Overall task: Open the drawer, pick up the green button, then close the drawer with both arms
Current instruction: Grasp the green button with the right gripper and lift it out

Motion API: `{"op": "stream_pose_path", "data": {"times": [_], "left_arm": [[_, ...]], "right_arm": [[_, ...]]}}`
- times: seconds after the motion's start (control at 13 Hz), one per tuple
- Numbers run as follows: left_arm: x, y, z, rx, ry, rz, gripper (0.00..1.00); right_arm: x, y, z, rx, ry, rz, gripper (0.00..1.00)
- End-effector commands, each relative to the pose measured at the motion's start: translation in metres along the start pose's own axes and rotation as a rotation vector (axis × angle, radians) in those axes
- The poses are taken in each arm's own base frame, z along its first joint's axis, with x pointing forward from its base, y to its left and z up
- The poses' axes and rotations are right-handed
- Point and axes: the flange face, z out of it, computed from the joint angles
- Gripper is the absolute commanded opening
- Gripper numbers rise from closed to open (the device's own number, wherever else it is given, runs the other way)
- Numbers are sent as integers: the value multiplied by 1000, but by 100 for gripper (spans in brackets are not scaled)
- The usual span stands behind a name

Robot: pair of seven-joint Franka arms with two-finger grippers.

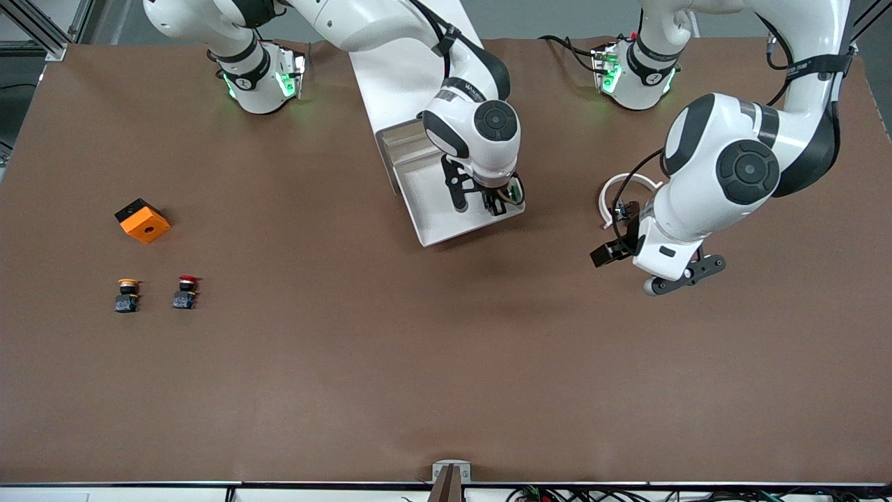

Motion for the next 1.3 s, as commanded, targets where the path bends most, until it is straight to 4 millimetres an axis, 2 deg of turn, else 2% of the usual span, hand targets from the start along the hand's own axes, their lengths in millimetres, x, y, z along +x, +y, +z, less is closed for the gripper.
{"op": "stream_pose_path", "data": {"times": [0.0, 0.08, 0.23, 0.38, 0.46, 0.61, 0.84, 1.0, 1.23], "left_arm": [[-4, 6, 3, -1, 31, 23, 100], [-4, 6, 2, 0, 35, 24, 100], [-5, 7, 5, 0, 31, 28, 100], [1, 7, 8, -20, 27, 29, 100], [2, 10, 9, -45, 31, 24, 100], [0, 13, 10, -51, 32, 79, 100], [-6, 25, 19, -53, 33, 134, 100], [-15, 44, 37, -57, 26, 137, 100], [-29, 78, 76, -60, 12, 45, 100]], "right_arm": [[11, -19, -36, 12, -35, -58, 0], [24, -25, -49, -6, -23, -97, 0], [53, -39, -112, 4, -36, -207, 0], [92, -48, -182, 59, -57, -349, 0], [111, -50, -204, 63, -53, -434, 0], [148, -52, -228, 26, -37, -636, 0], [198, -65, -241, 14, -24, -815, 0], [231, -74, -241, -4, -23, -917, 0], [279, -83, -244, -4, -27, -1026, 0]]}}
